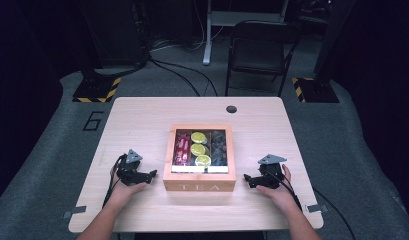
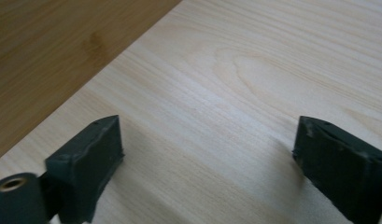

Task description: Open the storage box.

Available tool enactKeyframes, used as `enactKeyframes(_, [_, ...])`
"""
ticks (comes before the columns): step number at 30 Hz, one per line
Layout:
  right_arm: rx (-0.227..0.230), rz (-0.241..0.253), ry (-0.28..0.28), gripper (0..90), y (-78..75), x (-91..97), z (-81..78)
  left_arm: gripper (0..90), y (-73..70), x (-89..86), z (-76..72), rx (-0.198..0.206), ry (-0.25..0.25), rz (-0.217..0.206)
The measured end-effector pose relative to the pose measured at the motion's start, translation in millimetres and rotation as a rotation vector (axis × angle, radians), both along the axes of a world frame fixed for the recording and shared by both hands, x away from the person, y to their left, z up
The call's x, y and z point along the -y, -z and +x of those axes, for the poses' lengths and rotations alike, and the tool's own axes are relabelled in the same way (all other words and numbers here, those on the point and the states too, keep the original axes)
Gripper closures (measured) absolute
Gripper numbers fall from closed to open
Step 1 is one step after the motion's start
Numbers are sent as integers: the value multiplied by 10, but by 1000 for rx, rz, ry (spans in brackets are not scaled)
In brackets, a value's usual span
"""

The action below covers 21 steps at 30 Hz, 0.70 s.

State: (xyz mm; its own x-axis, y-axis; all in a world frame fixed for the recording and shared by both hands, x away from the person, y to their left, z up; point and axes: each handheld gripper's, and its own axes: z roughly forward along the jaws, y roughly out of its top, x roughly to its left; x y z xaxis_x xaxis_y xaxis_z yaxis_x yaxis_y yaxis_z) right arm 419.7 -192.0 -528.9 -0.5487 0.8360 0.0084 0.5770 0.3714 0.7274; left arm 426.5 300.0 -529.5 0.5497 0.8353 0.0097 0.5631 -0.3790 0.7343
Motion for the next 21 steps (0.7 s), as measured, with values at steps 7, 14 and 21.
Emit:
enactKeyframes(7, [-20, -19, 28, 0, 4, -8, 36, 101, 1, 11, 1, -4, -12, -5])
enactKeyframes(14, [-13, -14, 40, 0, 9, -16, 25, 102, 2, 13, -12, -1, -16, -3])
enactKeyframes(21, [-10, -14, 44, 8, 6, -12, 0, 103, 4, 17, -26, 0, -14, -9])
